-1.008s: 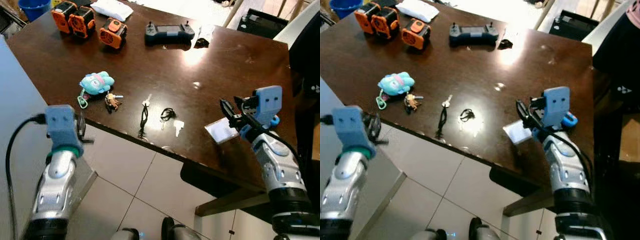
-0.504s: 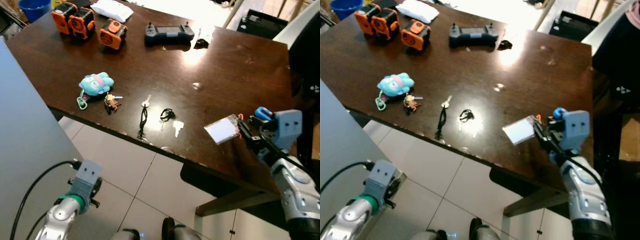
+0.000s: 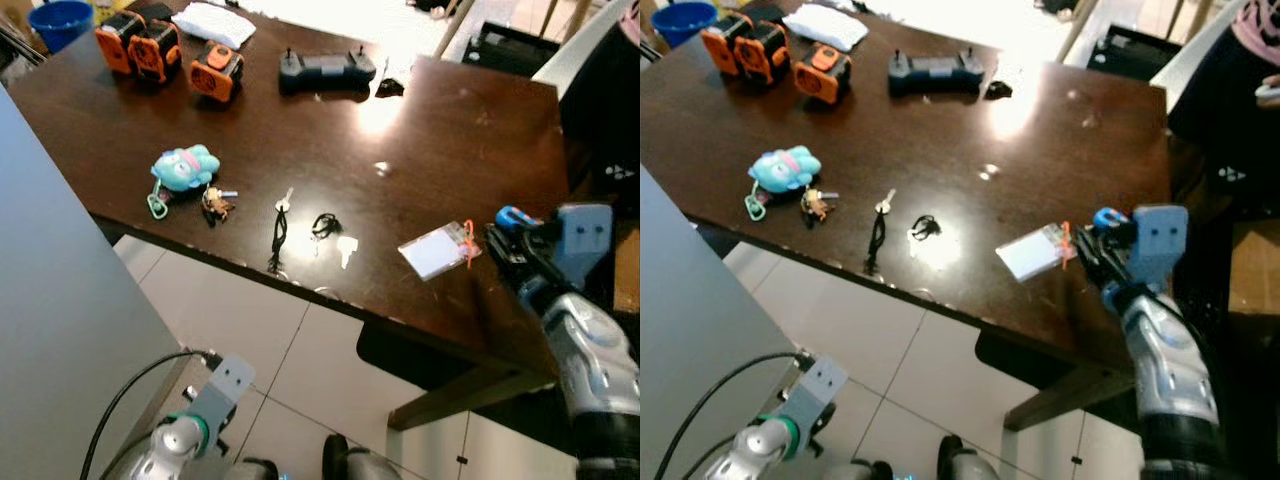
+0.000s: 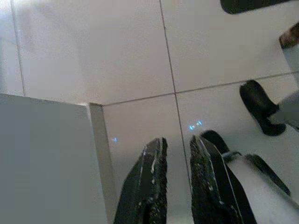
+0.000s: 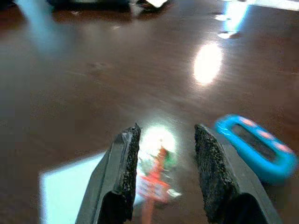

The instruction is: Hang keys on a hook

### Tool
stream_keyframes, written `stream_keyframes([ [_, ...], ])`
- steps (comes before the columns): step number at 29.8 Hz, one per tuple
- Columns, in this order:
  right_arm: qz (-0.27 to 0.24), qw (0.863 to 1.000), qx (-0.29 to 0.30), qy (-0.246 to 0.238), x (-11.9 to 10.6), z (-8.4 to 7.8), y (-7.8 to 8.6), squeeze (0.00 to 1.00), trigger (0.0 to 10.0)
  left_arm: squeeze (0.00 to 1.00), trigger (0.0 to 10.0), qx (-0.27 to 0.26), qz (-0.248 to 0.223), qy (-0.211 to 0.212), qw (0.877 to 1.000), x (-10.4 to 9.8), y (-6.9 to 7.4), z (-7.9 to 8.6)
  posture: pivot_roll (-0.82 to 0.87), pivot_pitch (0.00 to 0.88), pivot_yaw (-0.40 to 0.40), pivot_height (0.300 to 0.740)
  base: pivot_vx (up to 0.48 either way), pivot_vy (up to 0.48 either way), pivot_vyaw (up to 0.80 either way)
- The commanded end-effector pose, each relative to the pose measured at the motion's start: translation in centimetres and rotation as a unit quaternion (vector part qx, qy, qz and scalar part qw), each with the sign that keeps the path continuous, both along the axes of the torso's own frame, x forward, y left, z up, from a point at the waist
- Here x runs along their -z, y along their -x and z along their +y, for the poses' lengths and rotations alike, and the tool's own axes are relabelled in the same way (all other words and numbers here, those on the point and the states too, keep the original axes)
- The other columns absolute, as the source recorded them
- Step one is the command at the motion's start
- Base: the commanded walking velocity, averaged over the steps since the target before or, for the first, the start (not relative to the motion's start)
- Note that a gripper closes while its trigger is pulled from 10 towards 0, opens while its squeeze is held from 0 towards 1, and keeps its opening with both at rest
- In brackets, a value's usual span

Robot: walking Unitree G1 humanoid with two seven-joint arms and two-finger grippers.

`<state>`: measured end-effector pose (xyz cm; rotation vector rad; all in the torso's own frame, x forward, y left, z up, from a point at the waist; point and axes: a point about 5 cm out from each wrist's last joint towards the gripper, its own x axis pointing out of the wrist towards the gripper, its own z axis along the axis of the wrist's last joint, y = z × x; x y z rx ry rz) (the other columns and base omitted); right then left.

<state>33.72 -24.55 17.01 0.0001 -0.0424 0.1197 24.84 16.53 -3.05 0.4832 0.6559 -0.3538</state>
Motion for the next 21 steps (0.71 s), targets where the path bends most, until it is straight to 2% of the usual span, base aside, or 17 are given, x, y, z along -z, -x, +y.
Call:
stream_keyframes([
  [1,0.044,0.999,-0.005,-0.008,1.9,0.2,0.2,0.0,10.0,0.0,10.0,-0.004,0.031,-0.004,0.999,1.2,1.5,0.6,-0.04,0.174,0.009,0.74,0.0,0.0,0.0],
  [10,0.119,0.993,0.016,-0.011,5.6,0.6,1.0,0.0,10.0,0.0,10.0,-0.04,0.057,-0.004,0.998,2.4,3.1,2.4,-0.01,0.233,0.017,0.74,0.0,0.0,0.0],
  [16,0.125,0.992,0.034,-0.01,5.8,0.2,0.9,0.0,10.0,0.0,10.0,-0.063,0.062,0.008,0.996,2.4,3.0,2.7,-0.01,0.242,0.018,0.74,0.0,0.0,0.0],
  [18,0.122,0.991,0.045,-0.008,5.7,-0.2,0.8,0.0,10.0,0.0,10.0,-0.076,0.061,0.016,0.995,2.3,2.7,2.8,-0.01,0.242,0.018,0.74,0.0,0.0,0.0],
  [19,0.105,0.993,0.053,0.002,4.9,-0.7,0.6,0.0,10.0,0.0,10.0,-0.091,0.053,0.024,0.994,2.0,2.1,2.7,-0.02,0.245,0.015,0.74,0.0,0.0,0.0],
  [21,0.105,0.993,0.053,0.002,4.9,-0.7,0.6,0.0,10.0,0.0,10.0,-0.091,0.053,0.024,0.994,2.0,2.1,2.7,-0.02,0.245,0.015,0.74,0.0,0.0,0.0],
])
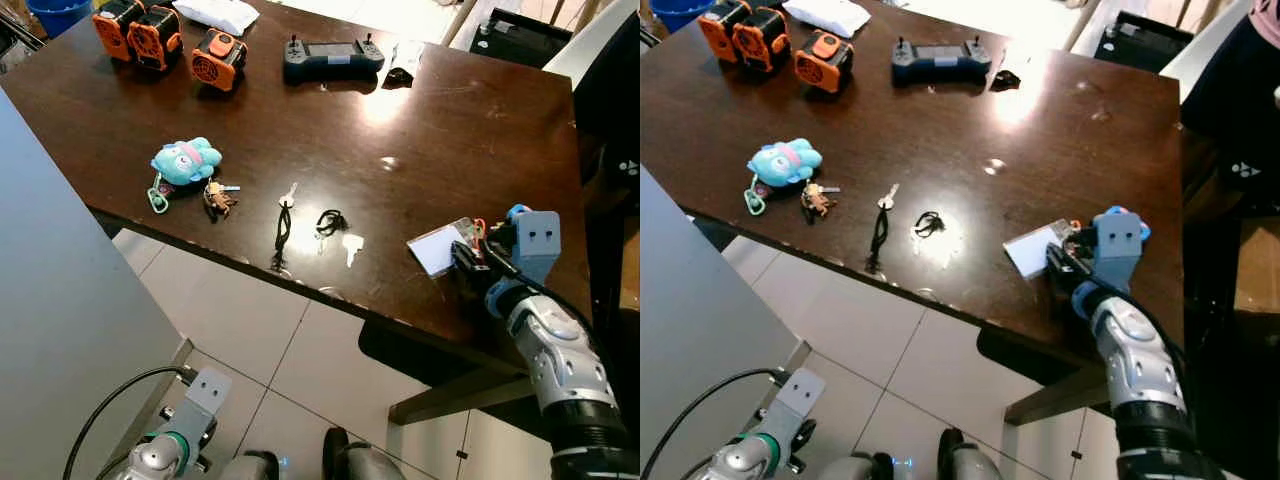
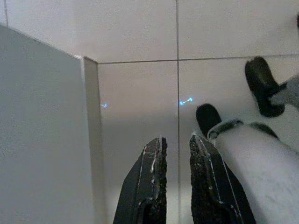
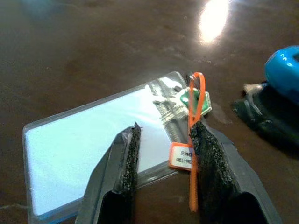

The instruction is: Hang keys on a hook

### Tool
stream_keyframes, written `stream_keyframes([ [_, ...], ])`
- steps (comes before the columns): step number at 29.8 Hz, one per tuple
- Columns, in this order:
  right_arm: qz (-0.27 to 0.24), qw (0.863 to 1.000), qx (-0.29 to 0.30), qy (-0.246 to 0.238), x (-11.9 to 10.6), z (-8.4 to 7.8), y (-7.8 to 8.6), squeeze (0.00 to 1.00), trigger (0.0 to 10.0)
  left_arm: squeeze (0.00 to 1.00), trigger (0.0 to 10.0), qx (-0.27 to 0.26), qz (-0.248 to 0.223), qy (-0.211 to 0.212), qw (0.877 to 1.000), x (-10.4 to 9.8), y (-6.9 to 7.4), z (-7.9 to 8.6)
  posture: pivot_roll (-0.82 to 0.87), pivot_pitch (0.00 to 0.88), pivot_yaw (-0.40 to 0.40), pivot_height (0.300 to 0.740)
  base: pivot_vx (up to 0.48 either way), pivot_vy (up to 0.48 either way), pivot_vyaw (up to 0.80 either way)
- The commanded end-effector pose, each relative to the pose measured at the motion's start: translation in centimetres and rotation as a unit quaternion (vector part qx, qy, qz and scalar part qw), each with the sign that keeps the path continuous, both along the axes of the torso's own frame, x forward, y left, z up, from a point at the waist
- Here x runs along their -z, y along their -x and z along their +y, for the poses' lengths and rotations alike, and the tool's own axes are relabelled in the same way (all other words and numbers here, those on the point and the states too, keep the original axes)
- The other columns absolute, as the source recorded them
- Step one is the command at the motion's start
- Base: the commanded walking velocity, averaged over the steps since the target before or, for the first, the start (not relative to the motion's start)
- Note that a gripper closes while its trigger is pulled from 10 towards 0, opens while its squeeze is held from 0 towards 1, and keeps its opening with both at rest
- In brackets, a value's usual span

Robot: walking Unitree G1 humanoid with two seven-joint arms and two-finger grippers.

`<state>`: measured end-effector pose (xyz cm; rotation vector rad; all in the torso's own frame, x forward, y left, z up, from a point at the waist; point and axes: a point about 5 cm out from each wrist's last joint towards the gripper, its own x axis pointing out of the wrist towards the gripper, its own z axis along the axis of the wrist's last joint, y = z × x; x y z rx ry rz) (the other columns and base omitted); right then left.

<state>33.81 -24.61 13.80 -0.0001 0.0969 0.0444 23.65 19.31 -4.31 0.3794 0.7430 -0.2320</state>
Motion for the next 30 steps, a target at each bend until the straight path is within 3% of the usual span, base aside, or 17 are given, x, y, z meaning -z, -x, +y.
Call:
stream_keyframes([
  [1,0.005,1.0,0.019,0.011,0.6,-1.1,0.5,0.0,10.0,0.0,10.0,-0.02,0.011,0.01,1.0,0.4,0.3,-0.2,-0.03,0.246,0.013,0.74,0.0,0.0,0.0],
  [2,0.005,1.0,0.019,0.011,0.6,-1.1,0.5,0.0,10.0,0.0,10.0,-0.02,0.011,0.01,1.0,0.4,0.3,-0.2,-0.03,0.246,0.013,0.74,0.0,0.0,0.0],
  [5,-0.08,0.996,0.024,0.002,-2.8,-1.7,0.8,0.0,10.0,0.0,10.0,-0.023,-0.003,0.015,1.0,0.0,-0.4,-0.5,-0.03,0.247,0.011,0.74,0.0,0.0,0.0],
  [8,-0.08,0.996,0.028,0.002,-3.0,-1.9,0.9,0.0,10.0,0.0,10.0,-0.022,-0.004,0.015,1.0,0.0,-0.4,-0.5,-0.03,0.247,0.011,0.74,0.0,0.0,0.0],
  [13,-0.04,0.998,0.041,0.02,-1.4,-2.6,1.5,0.0,10.0,0.0,10.0,-0.017,-0.002,0.015,1.0,0.1,-0.3,-0.7,-0.05,0.26,0.016,0.74,0.0,0.0,0.0],
  [19,-0.019,0.999,0.045,0.022,-0.1,-2.4,1.0,0.0,10.0,0.0,10.0,-0.013,0.001,0.016,1.0,0.3,-0.1,-0.9,-0.05,0.26,0.016,0.74,0.0,0.0,0.0],
  [30,-0.065,0.998,0.016,0.011,-2.2,-1.0,-0.2,0.0,10.0,0.0,10.0,-0.021,-0.001,0.013,1.0,0.3,-0.1,-0.6,-0.02,0.251,0.011,0.74,0.0,0.0,0.0],
])
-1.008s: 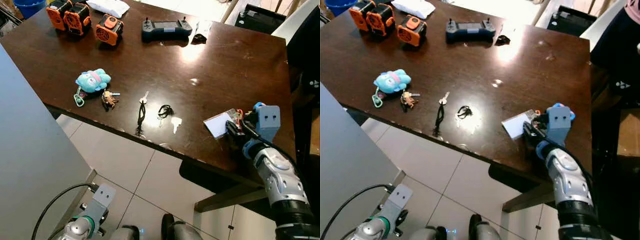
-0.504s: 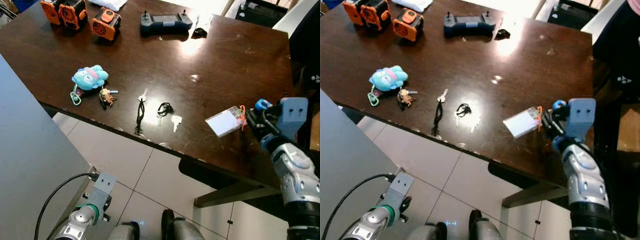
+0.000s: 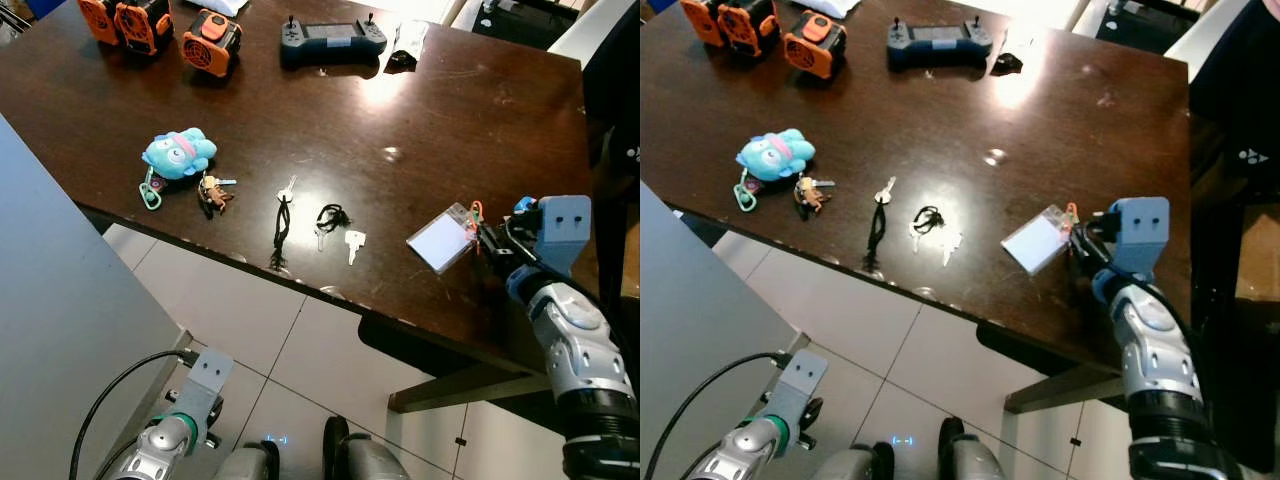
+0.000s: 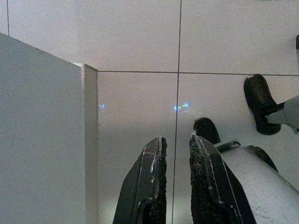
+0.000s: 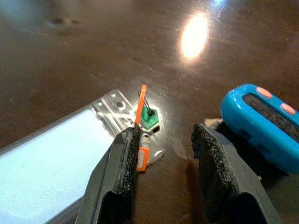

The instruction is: Hang keys on a hook

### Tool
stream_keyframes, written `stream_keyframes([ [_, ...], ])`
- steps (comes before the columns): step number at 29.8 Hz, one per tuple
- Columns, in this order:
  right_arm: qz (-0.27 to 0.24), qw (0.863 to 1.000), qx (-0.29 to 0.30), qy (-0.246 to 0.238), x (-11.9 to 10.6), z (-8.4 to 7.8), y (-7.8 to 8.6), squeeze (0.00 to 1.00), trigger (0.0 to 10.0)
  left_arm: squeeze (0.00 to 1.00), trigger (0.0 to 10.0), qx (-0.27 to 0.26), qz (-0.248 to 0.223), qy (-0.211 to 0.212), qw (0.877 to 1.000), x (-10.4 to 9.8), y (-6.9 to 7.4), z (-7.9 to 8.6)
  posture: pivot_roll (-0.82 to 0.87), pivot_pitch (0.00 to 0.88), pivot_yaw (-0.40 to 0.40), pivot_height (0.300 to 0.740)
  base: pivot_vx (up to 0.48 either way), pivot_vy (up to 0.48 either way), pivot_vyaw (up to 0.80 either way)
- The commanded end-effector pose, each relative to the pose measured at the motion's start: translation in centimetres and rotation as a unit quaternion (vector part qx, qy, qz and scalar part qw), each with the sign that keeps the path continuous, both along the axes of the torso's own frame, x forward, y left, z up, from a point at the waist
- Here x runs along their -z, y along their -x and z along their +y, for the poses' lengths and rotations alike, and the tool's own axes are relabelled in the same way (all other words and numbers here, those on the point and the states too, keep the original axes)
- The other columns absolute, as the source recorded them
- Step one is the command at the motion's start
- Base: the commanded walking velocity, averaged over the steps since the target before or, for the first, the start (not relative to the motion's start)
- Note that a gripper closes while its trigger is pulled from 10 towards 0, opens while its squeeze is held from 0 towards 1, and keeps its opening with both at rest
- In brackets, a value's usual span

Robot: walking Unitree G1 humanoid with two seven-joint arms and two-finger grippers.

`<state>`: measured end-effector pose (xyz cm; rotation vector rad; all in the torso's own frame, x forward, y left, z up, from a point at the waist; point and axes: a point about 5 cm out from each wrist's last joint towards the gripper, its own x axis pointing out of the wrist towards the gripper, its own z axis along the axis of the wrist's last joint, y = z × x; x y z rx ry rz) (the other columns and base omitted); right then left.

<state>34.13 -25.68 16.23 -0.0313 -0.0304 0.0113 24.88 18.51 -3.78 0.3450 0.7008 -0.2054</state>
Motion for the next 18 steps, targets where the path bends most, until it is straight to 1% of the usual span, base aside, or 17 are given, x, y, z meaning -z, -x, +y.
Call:
stream_keyframes([
  [1,-0.014,1.0,-0.008,-0.008,-0.3,0.2,0.2,0.0,10.0,0.0,10.0,-0.008,0.021,-0.001,1.0,0.9,1.2,0.3,-0.02,0.251,0.011,0.74,0.0,0.0,0.0],
  [5,-0.03,0.999,-0.019,-0.018,-0.8,0.4,0.3,0.0,10.0,0.0,10.0,-0.009,0.023,0.0,1.0,1.1,1.4,0.2,-0.02,0.243,0.004,0.74,0.0,0.0,0.0],
  [14,-0.026,0.999,-0.009,-0.041,0.2,0.3,0.1,0.0,10.0,0.0,10.0,-0.003,0.027,0.0,1.0,1.2,1.4,0.0,-0.04,0.186,0.023,0.74,0.0,0.0,0.0],
  [16,0.002,0.999,-0.012,-0.033,1.4,0.6,-0.1,0.0,10.0,0.0,10.0,0.003,0.027,-0.002,1.0,1.1,1.1,-0.2,-0.04,0.169,0.028,0.74,0.0,0.0,0.0],
  [17,0.002,0.999,-0.012,-0.033,1.4,0.6,-0.1,0.0,10.0,0.0,10.0,0.003,0.027,-0.002,1.0,1.1,1.1,-0.2,-0.04,0.169,0.028,0.74,0.0,0.0,0.0],
  [18,0.015,0.999,-0.013,-0.03,2.1,0.7,-0.1,0.0,10.0,0.0,10.0,0.005,0.026,-0.002,1.0,1.0,0.9,-0.4,-0.04,0.16,0.029,0.74,0.0,0.0,0.0],
])
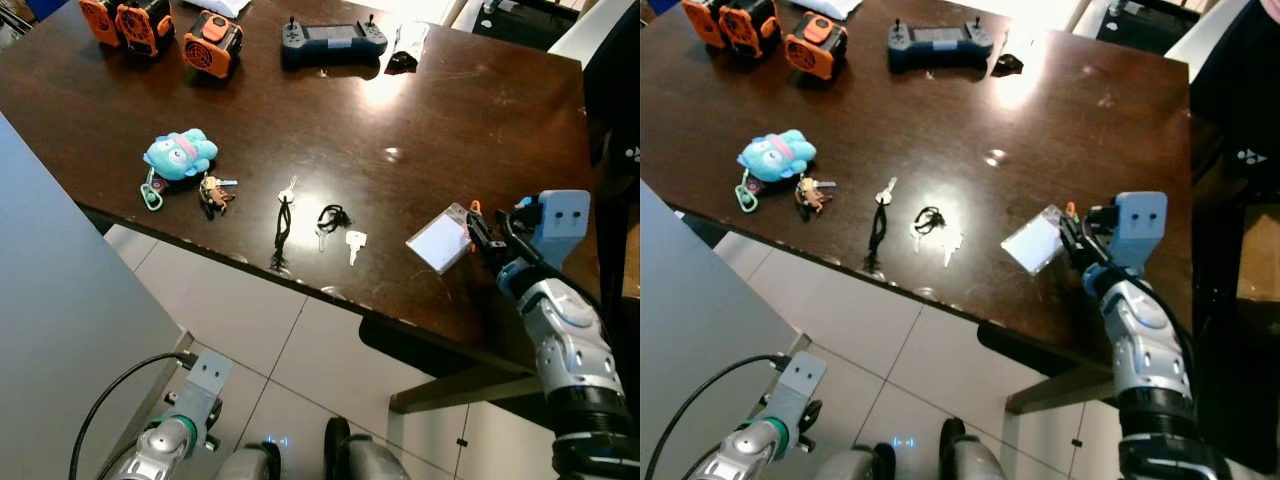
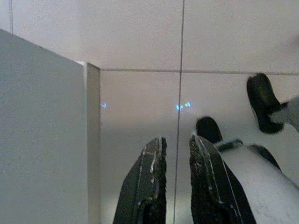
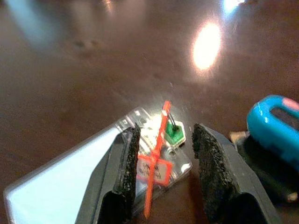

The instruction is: Hang keys on a hook

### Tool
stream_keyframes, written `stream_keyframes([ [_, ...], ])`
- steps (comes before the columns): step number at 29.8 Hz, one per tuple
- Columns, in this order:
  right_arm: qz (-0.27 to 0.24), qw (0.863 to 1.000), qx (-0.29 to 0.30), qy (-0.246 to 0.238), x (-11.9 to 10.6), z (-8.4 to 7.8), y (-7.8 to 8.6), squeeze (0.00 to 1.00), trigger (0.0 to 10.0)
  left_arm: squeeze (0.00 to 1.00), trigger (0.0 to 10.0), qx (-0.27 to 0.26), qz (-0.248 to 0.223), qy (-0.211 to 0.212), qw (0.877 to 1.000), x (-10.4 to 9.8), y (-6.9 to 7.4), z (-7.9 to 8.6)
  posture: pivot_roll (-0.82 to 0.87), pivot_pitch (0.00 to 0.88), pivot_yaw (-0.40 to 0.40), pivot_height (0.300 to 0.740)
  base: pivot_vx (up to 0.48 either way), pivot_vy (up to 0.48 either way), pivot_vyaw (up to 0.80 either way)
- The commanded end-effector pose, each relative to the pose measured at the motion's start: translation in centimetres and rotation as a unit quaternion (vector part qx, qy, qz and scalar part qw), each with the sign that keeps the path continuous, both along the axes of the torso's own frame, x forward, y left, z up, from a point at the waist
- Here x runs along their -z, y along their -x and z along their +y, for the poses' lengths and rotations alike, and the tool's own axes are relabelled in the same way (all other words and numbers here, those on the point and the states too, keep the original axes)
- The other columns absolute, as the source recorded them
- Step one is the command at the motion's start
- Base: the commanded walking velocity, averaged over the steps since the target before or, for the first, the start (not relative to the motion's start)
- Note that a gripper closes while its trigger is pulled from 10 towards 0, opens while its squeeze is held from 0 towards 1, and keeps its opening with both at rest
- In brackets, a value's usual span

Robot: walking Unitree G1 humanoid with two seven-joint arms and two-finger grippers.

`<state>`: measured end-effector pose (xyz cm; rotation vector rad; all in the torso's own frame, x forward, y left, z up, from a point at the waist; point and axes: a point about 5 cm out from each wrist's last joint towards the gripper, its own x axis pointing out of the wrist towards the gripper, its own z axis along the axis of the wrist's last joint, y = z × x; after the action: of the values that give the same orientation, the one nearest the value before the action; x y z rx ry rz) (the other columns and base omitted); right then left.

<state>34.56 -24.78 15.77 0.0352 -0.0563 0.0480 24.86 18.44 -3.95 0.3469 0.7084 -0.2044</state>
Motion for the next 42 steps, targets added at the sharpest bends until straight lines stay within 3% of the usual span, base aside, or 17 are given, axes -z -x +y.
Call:
stream_keyframes([
  [1,0.027,1.0,0.005,0.004,1.6,-0.2,0.3,0.0,10.0,0.0,10.0,0.006,0.023,-0.001,1.0,0.8,0.9,-0.3,-0.04,0.16,0.029,0.74,0.0,0.0,0.0],
  [7,0.042,0.999,0.004,0.004,2.4,0.0,0.3,0.0,10.0,0.0,10.0,0.009,0.022,-0.001,1.0,0.7,0.7,-0.5,-0.05,0.153,0.036,0.74,0.0,0.0,0.0],
  [8,0.046,0.999,0.004,0.004,2.5,0.0,0.2,0.0,8.5,0.0,10.0,0.01,0.022,-0.001,1.0,0.7,0.6,-0.6,-0.05,0.155,0.036,0.74,0.0,0.0,0.0],
  [9,0.048,0.999,0.003,0.004,2.5,0.0,0.0,0.0,9.6,0.0,10.0,0.011,0.022,-0.001,1.0,0.7,0.6,-0.6,-0.04,0.157,0.035,0.74,0.0,0.0,0.0],
  [10,0.048,0.999,0.003,0.004,2.5,0.0,0.0,0.0,9.6,0.0,10.0,0.011,0.022,-0.001,1.0,0.7,0.6,-0.6,-0.04,0.157,0.035,0.74,0.0,0.0,0.0],
  [15,0.048,0.999,-0.004,0.004,2.2,0.4,-0.7,0.0,9.0,0.0,10.0,0.01,0.023,-0.001,1.0,0.8,0.7,-0.6,-0.04,0.157,0.035,0.74,0.0,0.0,0.0],
  [18,0.048,0.999,-0.012,0.006,2.0,0.9,-1.1,0.0,8.0,0.0,10.0,0.007,0.024,-0.001,1.0,0.9,0.9,-0.5,-0.04,0.157,0.035,0.74,0.0,0.0,0.0],
  [22,0.048,0.999,-0.015,0.007,2.0,1.1,-1.3,0.0,8.0,0.0,10.0,0.006,0.025,-0.001,1.0,0.9,0.9,-0.5,-0.02,0.163,0.028,0.74,0.0,0.0,0.0],
  [24,0.053,0.998,-0.025,0.008,2.2,1.8,-1.6,0.0,0.0,0.0,10.0,0.001,0.026,-0.002,1.0,1.1,1.2,-0.3,-0.01,0.164,0.023,0.74,0.0,0.0,0.0],
  [35,0.055,0.998,-0.039,-0.002,2.7,2.7,-1.6,0.0,0.0,0.0,10.0,-0.005,0.03,-0.005,1.0,1.3,1.6,0.1,0.0,0.166,0.02,0.74,0.0,0.0,0.0],
  [36,0.033,0.998,-0.044,-0.011,2.1,2.7,-1.5,0.0,10.0,0.0,10.0,-0.003,0.03,-0.006,1.0,1.3,1.6,0.1,0.0,0.166,0.02,0.74,0.0,0.0,0.0],
  [42,-0.05,0.996,-0.066,-0.027,-0.8,2.8,-1.2,0.0,10.0,0.0,10.0,0.0,0.028,-0.005,1.0,1.2,1.4,-0.1,0.0,0.166,0.02,0.74,0.0,0.0,0.0],
])
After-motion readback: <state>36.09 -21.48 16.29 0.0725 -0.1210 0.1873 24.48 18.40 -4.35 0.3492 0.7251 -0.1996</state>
